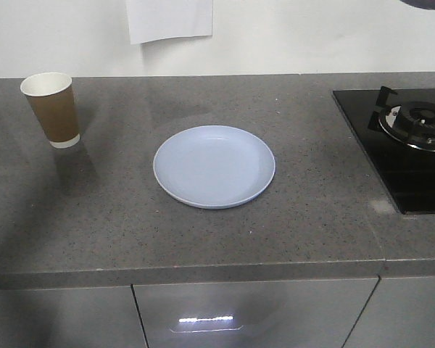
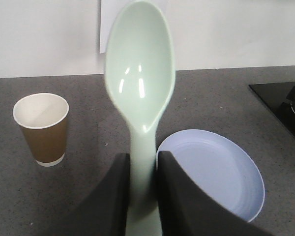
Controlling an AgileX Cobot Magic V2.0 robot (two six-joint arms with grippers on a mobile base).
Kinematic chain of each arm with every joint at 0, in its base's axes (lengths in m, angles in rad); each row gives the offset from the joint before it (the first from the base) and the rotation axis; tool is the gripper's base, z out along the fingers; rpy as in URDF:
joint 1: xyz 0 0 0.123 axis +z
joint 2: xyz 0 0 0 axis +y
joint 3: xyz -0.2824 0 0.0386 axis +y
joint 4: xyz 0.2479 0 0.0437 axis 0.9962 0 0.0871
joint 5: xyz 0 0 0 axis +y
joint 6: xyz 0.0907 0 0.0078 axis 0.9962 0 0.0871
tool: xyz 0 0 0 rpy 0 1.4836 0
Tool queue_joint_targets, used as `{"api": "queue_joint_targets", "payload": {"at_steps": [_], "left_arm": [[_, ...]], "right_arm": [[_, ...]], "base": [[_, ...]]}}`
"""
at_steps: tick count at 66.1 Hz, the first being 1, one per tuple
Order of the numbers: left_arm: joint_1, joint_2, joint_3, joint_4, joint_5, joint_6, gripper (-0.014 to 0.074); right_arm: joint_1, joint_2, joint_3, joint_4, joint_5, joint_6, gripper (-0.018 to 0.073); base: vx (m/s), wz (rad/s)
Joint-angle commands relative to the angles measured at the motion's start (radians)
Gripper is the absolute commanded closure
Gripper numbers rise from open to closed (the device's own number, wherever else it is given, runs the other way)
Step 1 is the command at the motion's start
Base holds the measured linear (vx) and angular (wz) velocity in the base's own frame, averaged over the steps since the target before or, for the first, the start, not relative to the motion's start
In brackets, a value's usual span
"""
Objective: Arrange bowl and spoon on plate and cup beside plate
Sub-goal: 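Drive the base up to the plate and brown paper cup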
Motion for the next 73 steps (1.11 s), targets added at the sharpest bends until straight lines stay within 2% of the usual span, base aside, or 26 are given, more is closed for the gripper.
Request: {"api": "queue_joint_targets", "payload": {"at_steps": [1, 73], "left_arm": [[0.0, -0.017, -0.027, -0.018, -0.065, 0.004, 0.0602], [0.0, -0.017, -0.027, -0.018, -0.065, 0.004, 0.0602]], "right_arm": [[-0.003, -0.028, -0.026, 0.069, 0.021, -0.01, 0.0565], [-0.003, -0.028, -0.026, 0.069, 0.021, -0.01, 0.0565]], "base": [[0.02, 0.02], [0.02, 0.02]]}}
